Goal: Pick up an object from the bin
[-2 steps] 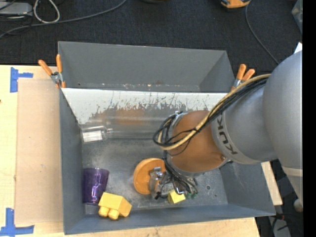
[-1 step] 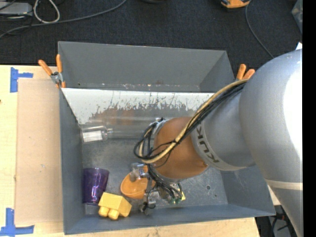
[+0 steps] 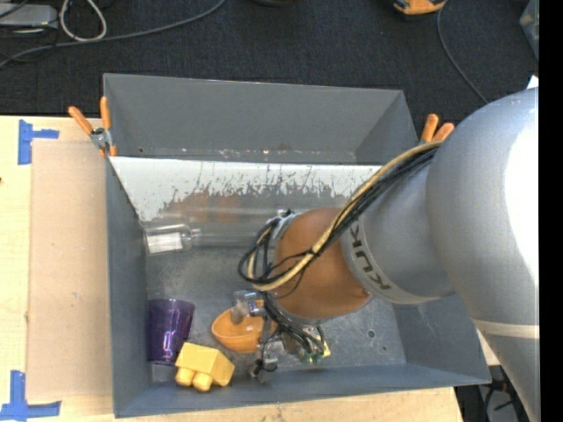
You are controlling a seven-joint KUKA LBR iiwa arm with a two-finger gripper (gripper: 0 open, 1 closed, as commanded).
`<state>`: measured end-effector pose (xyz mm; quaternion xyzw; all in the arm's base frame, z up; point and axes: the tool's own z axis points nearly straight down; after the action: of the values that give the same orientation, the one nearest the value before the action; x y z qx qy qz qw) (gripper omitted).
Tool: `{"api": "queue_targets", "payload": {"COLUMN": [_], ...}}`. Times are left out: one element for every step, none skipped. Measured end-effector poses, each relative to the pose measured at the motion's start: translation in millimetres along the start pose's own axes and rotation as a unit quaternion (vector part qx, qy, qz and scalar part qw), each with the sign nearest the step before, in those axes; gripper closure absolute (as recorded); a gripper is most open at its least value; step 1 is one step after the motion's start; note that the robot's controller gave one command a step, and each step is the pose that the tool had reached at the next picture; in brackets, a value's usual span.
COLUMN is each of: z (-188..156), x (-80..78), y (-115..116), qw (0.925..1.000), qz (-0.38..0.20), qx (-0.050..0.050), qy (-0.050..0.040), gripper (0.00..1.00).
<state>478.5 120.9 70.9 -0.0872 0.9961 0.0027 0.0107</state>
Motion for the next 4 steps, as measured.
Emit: {"api": "queue_targets", "payload": {"z": [-95, -95, -99, -101], "x": [-7.6, -7.6, -9.0, -11.8], "y": [20, 20, 9, 15], "qw": [1.0, 1.0, 1.0, 0.9998], "qz": [-0.004, -0.004, -0.004, -0.019], "qx": [0.0, 0.0, -0.001, 0.002], "qy": [0.0005, 0.0005, 0.0009, 0.0015], "gripper": [1.0, 1.0, 1.0, 1.0]}}
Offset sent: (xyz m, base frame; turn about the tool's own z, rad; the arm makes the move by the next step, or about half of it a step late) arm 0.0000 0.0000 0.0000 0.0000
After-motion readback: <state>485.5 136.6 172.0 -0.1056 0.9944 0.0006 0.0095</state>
